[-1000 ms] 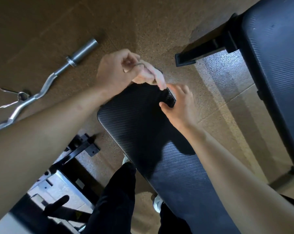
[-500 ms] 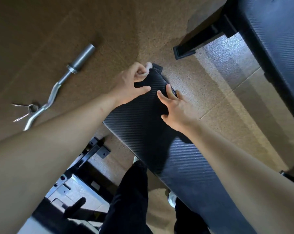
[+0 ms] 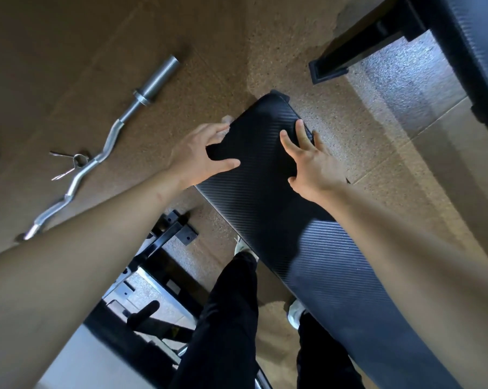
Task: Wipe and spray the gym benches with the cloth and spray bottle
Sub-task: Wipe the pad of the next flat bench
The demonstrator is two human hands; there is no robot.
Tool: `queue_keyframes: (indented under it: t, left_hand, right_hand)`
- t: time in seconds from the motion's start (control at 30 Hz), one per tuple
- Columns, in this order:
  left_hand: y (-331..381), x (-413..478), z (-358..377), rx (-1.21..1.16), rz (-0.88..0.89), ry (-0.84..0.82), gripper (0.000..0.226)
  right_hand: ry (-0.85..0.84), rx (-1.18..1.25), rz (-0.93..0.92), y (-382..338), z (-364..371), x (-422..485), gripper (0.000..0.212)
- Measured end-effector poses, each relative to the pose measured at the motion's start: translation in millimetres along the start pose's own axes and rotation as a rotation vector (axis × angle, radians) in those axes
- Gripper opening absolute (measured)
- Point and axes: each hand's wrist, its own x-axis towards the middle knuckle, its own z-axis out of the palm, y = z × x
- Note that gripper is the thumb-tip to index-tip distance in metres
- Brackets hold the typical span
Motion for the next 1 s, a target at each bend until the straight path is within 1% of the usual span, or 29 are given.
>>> queue_keyframes:
  t: [0.17,0.27,0.37,0.5,0.6,0.67,0.77,0.87,0.9,0.93,1.0]
  left_hand:
    - [-17.2,-34.0,7.6,-0.055,-0.146,0.073,0.080]
    - [-22.4,-54.2,22.9,-0.069,-0.183,0.167,0.087]
    - [-22.2,-69.6,41.2,-0.098,-0.251,0.299,0.094]
    - [-14.1,-82.5,65.7,-0.194,-0.328,0.377,0.104]
    - [-9.8,-93.6,85.6,-0.289,-0.367,0.420,0.114]
    - [-5.5,-102.0,101.8,-0.327,-0.425,0.430,0.116]
    - [2.1,-116.7,126.5,-0.345,-0.482,0.414,0.114]
    - [9.3,-134.7,152.0,-0.393,-0.538,0.356,0.116]
    - [14.1,-141.9,160.6,-0.406,-0.550,0.340,0.112]
    - [17.8,-148.6,169.6,-0.425,-0.557,0.322,0.104]
    - [22.2,-162.3,189.4,-0.479,-0.559,0.308,0.083]
  right_hand:
    - [0.048,0.004,-0.017,2.4,9.0,0.2,0.103]
    - [0.079,0.002,-0.036,6.1,9.8,-0.3,0.103]
    - [0.100,0.049,-0.045,10.3,9.9,-5.1,0.100]
    - [0.121,0.095,-0.060,17.9,12.1,-9.3,0.097]
    - [0.133,0.059,-0.075,25.2,16.2,-10.9,0.090]
    - [0.203,0.028,-0.091,29.0,25.3,-15.3,0.080]
    - [0.327,0.099,-0.119,31.3,47.7,-34.6,0.066]
    - [0.490,0.189,-0.122,38.0,77.4,-74.6,0.064]
    - [0.521,0.192,-0.102,42.2,87.7,-92.1,0.064]
    - [0.517,0.189,-0.067,47.3,97.7,-110.6,0.065]
    - [0.428,0.178,0.024,60.7,119.6,-148.5,0.068]
